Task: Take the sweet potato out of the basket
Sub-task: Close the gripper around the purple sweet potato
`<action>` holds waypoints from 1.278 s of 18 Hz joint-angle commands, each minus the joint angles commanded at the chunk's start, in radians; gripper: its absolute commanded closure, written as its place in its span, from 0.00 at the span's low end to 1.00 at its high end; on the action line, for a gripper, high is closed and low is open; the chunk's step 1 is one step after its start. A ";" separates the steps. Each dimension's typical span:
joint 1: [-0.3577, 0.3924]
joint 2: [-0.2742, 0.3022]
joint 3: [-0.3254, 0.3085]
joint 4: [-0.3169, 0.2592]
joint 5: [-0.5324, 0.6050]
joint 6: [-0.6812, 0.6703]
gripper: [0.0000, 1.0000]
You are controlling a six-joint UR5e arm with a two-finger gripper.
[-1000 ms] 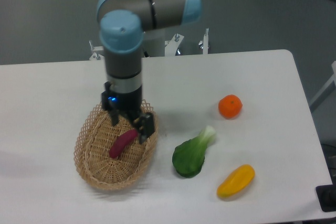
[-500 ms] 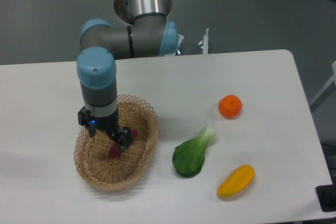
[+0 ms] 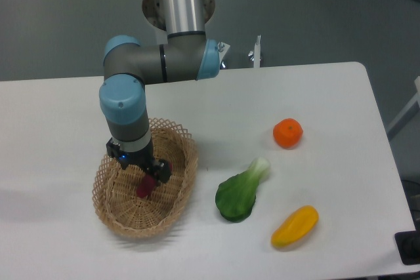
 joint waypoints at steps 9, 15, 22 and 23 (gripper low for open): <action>-0.009 -0.044 0.000 0.032 0.003 0.052 0.00; -0.014 -0.058 0.002 0.032 0.014 0.052 0.00; -0.012 -0.043 0.008 0.032 0.017 0.052 0.68; -0.012 -0.041 0.009 0.032 0.017 0.052 0.69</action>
